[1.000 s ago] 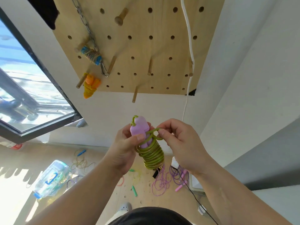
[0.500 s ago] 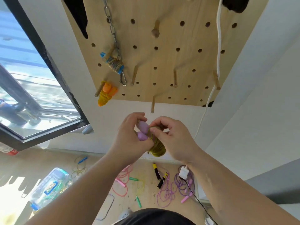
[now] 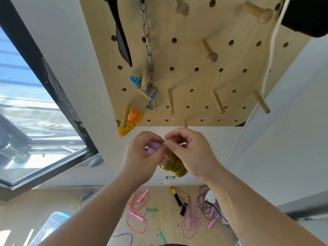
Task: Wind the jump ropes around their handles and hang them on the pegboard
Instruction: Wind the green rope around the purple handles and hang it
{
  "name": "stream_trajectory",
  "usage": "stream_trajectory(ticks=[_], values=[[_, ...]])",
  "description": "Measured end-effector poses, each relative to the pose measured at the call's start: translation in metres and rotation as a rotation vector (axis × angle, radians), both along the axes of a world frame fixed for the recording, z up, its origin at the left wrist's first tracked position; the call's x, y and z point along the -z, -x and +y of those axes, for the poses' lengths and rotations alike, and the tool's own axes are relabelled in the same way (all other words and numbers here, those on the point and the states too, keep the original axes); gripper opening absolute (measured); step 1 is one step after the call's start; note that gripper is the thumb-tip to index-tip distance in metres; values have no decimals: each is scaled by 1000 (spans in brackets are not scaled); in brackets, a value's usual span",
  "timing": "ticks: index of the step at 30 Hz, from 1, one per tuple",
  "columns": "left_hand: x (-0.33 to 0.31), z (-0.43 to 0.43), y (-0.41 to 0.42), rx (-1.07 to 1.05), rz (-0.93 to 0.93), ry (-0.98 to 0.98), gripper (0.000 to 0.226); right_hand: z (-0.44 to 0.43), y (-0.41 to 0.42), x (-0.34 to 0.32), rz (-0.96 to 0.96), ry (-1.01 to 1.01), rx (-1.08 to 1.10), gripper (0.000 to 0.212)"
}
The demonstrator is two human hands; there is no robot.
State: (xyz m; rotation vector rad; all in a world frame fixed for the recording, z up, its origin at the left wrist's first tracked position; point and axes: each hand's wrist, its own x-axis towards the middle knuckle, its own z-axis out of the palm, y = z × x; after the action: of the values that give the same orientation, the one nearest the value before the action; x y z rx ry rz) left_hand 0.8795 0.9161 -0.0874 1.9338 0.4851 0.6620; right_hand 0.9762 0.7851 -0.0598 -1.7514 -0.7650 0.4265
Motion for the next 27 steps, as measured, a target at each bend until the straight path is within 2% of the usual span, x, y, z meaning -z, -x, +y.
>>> stream_trajectory(ticks=[7, 10, 14, 17, 21, 24, 27], values=[[7, 23, -11, 66, -52, 102, 25, 10, -11, 5, -30, 26, 23, 22], [4, 31, -28, 127, 22, 157, 23, 13, -27, 9, -69, 44, 66, 20], [7, 44, -55, 192, 114, 183, 13, 20, -54, 18, 45, 37, 139, 23], [14, 49, -73, 190, 103, 206, 14, 27, -71, 18, 53, 8, 162, 26], [14, 48, -87, 145, 36, 142, 10, 36, -87, 17, 16, -18, 157, 20], [21, 54, -95, 80, -27, -16, 6, 40, -97, 17, 12, -26, 153, 20], [20, 57, -103, 77, -57, -74, 4, 43, -106, 18, -13, -32, 151, 17]])
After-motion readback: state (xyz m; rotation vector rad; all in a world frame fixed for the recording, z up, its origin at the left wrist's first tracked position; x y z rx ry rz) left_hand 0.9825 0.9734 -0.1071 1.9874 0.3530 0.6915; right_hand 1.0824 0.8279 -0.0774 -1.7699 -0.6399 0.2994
